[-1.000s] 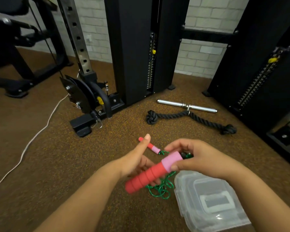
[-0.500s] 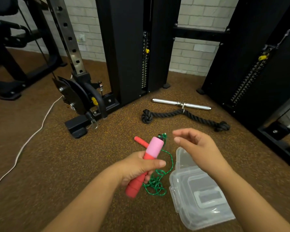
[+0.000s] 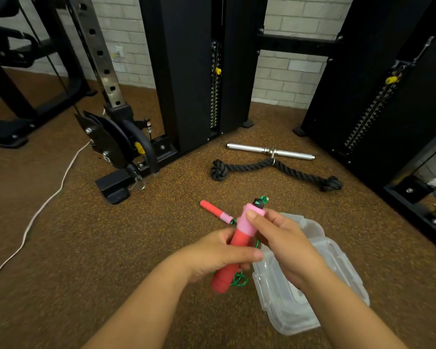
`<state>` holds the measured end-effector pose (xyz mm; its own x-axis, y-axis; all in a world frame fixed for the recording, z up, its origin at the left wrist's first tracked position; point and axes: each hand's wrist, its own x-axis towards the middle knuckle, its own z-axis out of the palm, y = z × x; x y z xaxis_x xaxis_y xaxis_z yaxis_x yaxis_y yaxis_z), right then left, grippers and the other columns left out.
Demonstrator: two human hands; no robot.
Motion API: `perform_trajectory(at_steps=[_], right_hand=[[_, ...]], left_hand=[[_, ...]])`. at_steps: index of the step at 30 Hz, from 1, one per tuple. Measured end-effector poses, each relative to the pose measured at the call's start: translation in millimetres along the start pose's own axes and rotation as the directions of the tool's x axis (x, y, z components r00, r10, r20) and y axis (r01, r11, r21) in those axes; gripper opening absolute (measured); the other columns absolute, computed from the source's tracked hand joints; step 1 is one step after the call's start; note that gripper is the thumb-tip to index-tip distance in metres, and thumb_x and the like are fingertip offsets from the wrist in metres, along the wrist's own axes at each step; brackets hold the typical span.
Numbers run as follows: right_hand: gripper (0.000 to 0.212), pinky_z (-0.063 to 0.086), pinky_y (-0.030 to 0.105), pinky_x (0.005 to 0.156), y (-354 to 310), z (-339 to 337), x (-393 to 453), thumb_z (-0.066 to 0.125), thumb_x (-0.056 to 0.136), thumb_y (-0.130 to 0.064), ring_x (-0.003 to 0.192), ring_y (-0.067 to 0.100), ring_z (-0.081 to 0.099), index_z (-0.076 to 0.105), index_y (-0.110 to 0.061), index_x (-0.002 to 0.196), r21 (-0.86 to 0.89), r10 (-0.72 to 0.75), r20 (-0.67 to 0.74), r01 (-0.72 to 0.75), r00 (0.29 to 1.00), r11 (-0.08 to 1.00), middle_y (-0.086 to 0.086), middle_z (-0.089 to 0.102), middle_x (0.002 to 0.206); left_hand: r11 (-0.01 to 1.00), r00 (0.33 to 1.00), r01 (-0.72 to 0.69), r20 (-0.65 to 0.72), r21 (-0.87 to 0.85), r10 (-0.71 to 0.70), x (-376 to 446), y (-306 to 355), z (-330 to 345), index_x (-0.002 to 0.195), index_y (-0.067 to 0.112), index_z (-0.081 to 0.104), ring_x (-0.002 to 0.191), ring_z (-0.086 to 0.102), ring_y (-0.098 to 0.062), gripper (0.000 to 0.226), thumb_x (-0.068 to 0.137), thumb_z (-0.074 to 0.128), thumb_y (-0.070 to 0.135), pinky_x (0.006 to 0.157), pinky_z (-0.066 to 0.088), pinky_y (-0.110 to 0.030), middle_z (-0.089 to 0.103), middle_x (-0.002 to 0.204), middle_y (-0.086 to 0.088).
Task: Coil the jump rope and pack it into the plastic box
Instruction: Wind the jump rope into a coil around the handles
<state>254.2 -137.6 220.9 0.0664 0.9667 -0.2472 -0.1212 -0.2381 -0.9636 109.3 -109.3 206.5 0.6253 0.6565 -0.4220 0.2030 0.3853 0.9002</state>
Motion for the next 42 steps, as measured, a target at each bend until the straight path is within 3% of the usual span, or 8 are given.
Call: perform_trajectory(at_steps=[5, 10, 13, 18, 27, 34, 38, 42], right_hand=[[0.026, 0.044, 0.034, 0.097, -2, -5, 2, 0.061, 0.081, -0.036, 0.094, 0.010, 0.062, 0.070, -0.022, 0.101, -0.056, -0.048, 0.009, 0.049, 0.999, 0.997, -0.003, 0.071, 0.096], [0.027, 0.050, 0.018, 0.077, 3, -2, -5, 0.057, 0.090, -0.027, 0.093, 0.010, 0.063, 0.063, -0.020, 0.115, -0.137, 0.022, 0.295, 0.019, 0.955, 0.990, 0.004, 0.067, 0.106], [0.051, 0.050, 0.020, 0.078, 6, -2, -8, 0.058, 0.084, -0.032, 0.094, 0.009, 0.067, 0.051, -0.018, 0.132, -0.153, 0.076, 0.386, -0.017, 0.919, 0.988, 0.002, 0.067, 0.107], [0.048, 0.051, 0.017, 0.073, 11, -5, -13, 0.057, 0.086, -0.025, 0.079, 0.005, 0.067, 0.049, -0.010, 0.131, -0.146, 0.142, 0.479, -0.081, 0.866, 0.986, -0.001, 0.072, 0.088], [0.048, 0.042, 0.030, 0.095, 28, -11, -15, 0.058, 0.086, -0.029, 0.100, 0.013, 0.054, 0.050, -0.011, 0.130, -0.287, 0.238, 0.555, -0.085, 0.797, 0.954, 0.004, 0.060, 0.108], [0.024, 0.042, 0.024, 0.083, 41, -6, -14, 0.053, 0.095, -0.016, 0.091, 0.010, 0.052, 0.054, -0.002, 0.114, -0.371, 0.227, 0.509, -0.026, 0.830, 0.928, 0.005, 0.060, 0.099], [0.008, 0.041, 0.020, 0.073, 50, -4, -12, 0.057, 0.090, -0.026, 0.076, -0.002, 0.051, 0.056, -0.033, 0.093, -0.462, 0.141, 0.456, 0.099, 0.879, 0.881, -0.015, 0.059, 0.082], [0.014, 0.037, 0.015, 0.064, 58, -3, -10, 0.058, 0.089, -0.029, 0.069, -0.006, 0.049, 0.048, -0.038, 0.089, -0.599, 0.017, 0.414, 0.259, 0.910, 0.757, -0.016, 0.055, 0.078]], left_hand=[[0.931, 0.990, 0.133, 0.094, -0.339, -0.107, 9, -5, -26, 0.129, 0.003, 0.052, 0.123, 0.055, -0.027, 0.117, 0.061, 0.021, 0.094, 0.111, 0.035, -0.041, 0.059, 0.130, -0.020], [0.843, 0.991, 0.122, 0.105, -0.524, -0.078, 20, 4, -20, 0.110, -0.003, 0.068, 0.101, 0.058, -0.027, 0.124, 0.062, 0.007, 0.094, 0.076, 0.054, -0.028, 0.061, 0.109, -0.022], [0.841, 0.989, 0.114, 0.140, -0.529, -0.046, 25, 9, -21, 0.112, -0.004, 0.068, 0.114, 0.050, -0.033, 0.129, 0.059, 0.004, 0.095, 0.068, 0.043, -0.031, 0.059, 0.127, -0.025], [0.773, 0.971, 0.152, 0.237, -0.616, -0.003, 31, 12, -23, 0.123, -0.007, 0.058, 0.120, 0.057, -0.030, 0.110, 0.075, 0.017, 0.083, 0.104, 0.041, -0.039, 0.059, 0.128, -0.024], [0.774, 0.988, 0.061, 0.148, -0.631, 0.043, 31, 21, -18, 0.110, 0.002, 0.069, 0.104, 0.068, -0.025, 0.059, 0.087, 0.037, 0.046, 0.093, 0.051, -0.035, 0.070, 0.113, -0.016], [0.766, 0.990, 0.058, 0.138, -0.640, 0.040, 30, 25, -10, 0.105, 0.004, 0.072, 0.100, 0.070, -0.023, 0.061, 0.097, 0.026, 0.043, 0.087, 0.054, -0.033, 0.072, 0.108, -0.015], [0.757, 0.989, 0.071, 0.143, -0.649, 0.030, 30, 23, -11, 0.106, 0.002, 0.072, 0.098, 0.071, -0.024, 0.063, 0.098, 0.024, 0.043, 0.086, 0.054, -0.033, 0.072, 0.107, -0.016], [0.764, 0.988, 0.095, 0.156, -0.639, 0.007, 30, 21, -8, 0.105, 0.002, 0.072, 0.096, 0.071, -0.024, 0.063, 0.099, 0.024, 0.041, 0.086, 0.054, -0.033, 0.073, 0.105, -0.015]])
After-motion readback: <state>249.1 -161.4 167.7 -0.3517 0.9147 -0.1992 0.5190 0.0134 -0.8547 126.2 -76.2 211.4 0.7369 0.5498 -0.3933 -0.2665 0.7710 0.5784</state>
